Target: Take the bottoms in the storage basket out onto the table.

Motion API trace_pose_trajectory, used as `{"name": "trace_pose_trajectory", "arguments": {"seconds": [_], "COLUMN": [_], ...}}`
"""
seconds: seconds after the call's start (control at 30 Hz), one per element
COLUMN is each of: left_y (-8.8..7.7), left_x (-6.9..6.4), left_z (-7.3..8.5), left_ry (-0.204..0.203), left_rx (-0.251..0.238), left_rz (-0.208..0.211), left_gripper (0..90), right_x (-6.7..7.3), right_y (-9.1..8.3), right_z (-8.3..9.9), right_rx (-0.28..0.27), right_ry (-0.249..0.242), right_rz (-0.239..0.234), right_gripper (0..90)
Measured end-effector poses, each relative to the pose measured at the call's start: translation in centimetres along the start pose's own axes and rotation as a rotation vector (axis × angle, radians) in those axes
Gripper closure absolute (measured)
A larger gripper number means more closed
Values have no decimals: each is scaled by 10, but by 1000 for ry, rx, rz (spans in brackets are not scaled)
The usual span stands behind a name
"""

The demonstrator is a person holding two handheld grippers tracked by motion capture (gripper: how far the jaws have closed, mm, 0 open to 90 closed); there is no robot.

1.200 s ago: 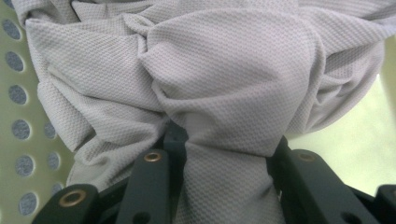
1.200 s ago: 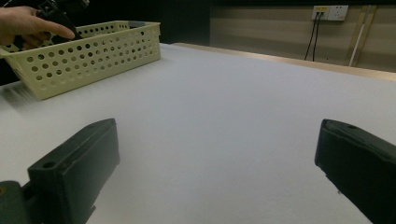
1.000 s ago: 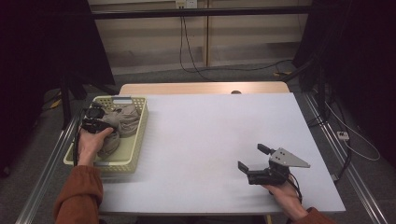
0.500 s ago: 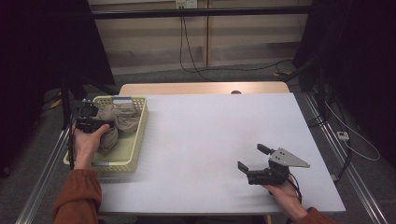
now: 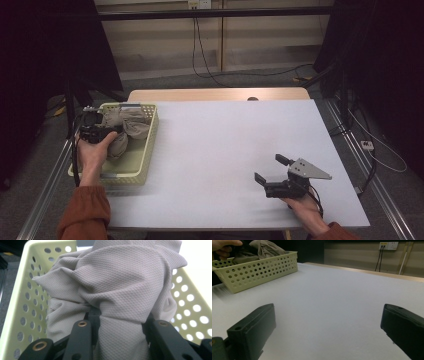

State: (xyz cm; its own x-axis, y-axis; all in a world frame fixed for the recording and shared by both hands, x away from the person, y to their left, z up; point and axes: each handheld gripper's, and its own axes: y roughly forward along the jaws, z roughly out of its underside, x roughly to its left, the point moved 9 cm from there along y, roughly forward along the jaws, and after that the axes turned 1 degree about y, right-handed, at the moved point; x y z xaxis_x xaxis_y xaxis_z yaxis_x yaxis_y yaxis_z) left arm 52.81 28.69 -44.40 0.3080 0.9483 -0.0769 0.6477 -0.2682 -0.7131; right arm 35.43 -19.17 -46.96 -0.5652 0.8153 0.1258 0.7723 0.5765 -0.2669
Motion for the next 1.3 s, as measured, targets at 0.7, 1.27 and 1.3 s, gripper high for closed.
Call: {"name": "trace_pose_trajectory", "arguments": {"seconds": [0.7,1.27,1.3], "left_y": [-28,-55,-57], "left_x": [-9,-7,-7], "left_z": [-16,-32,-32], "left_ry": [-39,-102,-102], "left_rx": [-218,-407,-413], "left_rz": [15,34,33], "left_gripper": [655,654,654], "right_x": [1,1,1], "right_y": [-1,0,0], "right_z": [0,0,0], "right_rx": [-3,-2,-2], "right_ry": [-4,-5,-5], "right_rz": [-2,-2,-1], "right_gripper": [0,0,0]}}
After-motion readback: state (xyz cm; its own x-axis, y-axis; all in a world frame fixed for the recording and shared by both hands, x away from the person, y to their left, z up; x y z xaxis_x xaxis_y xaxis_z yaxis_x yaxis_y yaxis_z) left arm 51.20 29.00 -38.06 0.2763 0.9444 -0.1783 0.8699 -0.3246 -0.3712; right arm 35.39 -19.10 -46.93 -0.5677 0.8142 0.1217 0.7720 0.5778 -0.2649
